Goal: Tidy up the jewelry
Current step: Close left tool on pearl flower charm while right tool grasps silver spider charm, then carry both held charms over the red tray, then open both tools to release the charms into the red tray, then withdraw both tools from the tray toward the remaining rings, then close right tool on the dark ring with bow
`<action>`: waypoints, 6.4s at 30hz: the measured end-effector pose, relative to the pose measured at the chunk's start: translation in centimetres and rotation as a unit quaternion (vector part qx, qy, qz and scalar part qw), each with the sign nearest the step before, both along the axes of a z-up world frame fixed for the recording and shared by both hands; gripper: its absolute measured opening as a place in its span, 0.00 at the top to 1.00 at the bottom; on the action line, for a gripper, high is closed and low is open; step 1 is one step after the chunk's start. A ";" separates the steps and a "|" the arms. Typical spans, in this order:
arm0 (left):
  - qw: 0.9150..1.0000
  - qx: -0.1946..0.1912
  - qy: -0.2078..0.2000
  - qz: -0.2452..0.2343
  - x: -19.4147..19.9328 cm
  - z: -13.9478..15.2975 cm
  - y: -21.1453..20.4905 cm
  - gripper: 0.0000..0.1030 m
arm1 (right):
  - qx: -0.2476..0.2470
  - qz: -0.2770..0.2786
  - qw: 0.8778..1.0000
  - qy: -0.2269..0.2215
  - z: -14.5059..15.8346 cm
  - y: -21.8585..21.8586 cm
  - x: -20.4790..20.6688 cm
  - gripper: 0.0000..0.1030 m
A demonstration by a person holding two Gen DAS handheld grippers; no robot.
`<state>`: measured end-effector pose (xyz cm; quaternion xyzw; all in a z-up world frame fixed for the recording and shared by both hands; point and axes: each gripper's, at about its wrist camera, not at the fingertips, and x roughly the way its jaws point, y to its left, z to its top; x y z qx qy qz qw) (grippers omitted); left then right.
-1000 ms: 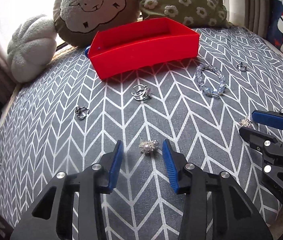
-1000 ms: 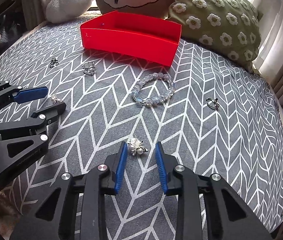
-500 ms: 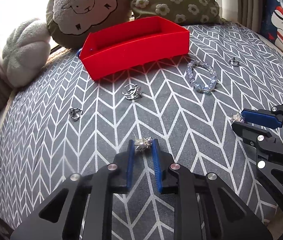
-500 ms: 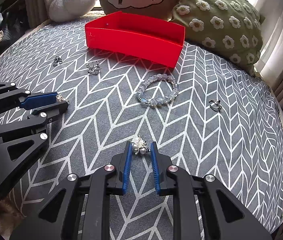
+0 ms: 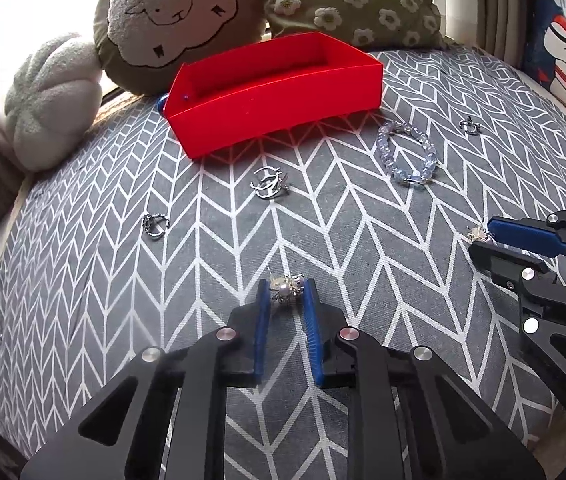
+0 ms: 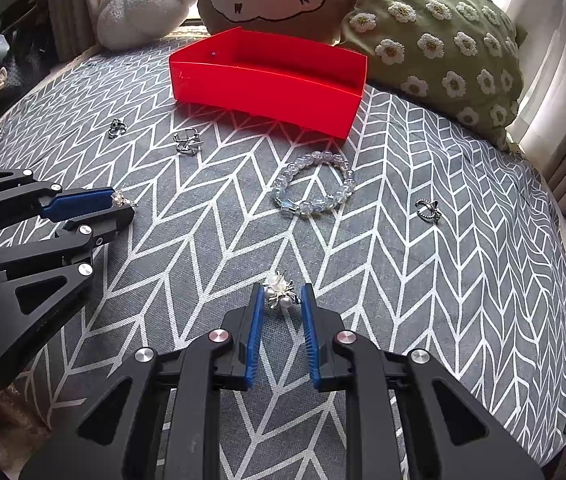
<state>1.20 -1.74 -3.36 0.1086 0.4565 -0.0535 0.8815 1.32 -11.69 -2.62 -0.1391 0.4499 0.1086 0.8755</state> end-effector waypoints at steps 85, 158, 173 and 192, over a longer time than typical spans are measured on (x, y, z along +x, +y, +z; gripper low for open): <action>0.997 0.040 0.055 0.038 25.1 2.3 1.5 0.74 | 0.009 -0.046 0.995 0.092 2.1 3.1 25.6 0.81; 0.998 0.019 -0.006 0.063 8.5 -0.8 8.3 0.16 | 0.059 -0.087 0.994 0.009 0.3 -10.9 9.7 0.20; 0.998 0.005 -0.013 0.055 8.5 -0.9 8.0 0.25 | 0.045 -0.072 0.996 0.005 -0.7 -9.8 10.6 0.46; 1.000 -0.018 0.002 0.021 8.0 -0.6 7.1 0.64 | 0.031 -0.035 0.999 -0.003 -0.5 -8.1 9.9 0.77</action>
